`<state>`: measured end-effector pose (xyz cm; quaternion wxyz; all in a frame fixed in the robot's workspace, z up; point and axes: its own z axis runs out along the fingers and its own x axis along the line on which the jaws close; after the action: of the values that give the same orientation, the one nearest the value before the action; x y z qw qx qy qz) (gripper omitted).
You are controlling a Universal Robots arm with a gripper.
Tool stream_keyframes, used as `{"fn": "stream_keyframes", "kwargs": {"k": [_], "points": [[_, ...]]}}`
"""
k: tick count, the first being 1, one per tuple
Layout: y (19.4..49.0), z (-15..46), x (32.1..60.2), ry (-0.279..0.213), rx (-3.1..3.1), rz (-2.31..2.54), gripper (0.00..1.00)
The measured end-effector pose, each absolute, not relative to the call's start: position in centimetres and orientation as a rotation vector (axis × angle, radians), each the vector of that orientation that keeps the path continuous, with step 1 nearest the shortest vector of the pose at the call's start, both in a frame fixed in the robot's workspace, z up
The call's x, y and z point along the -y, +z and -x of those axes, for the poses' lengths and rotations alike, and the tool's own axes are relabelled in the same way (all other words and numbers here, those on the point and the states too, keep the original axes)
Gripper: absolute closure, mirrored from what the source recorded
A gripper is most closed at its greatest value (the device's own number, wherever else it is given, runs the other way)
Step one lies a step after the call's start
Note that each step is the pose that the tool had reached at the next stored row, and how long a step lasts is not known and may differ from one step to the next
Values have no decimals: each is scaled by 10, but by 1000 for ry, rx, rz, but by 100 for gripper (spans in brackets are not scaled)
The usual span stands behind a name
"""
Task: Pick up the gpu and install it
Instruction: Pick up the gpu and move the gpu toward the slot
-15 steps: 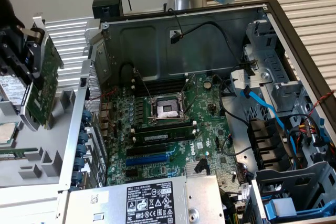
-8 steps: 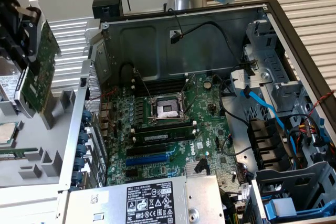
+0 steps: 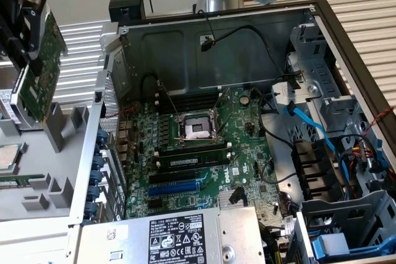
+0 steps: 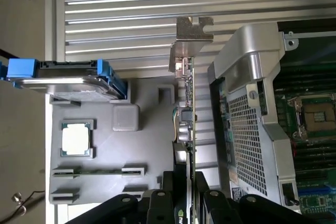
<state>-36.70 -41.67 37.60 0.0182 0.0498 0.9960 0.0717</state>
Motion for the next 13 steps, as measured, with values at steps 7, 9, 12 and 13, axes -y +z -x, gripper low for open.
{"fn": "stream_keyframes", "kwargs": {"k": [7, 9, 12, 13], "points": [[399, 353, 417, 222, -3117, -159, 73], [406, 349, 417, 222, -3123, -160, 73], [417, 340, 417, 222, -3131, -161, 73], [420, 336, 417, 222, -3134, -161, 73]]}}
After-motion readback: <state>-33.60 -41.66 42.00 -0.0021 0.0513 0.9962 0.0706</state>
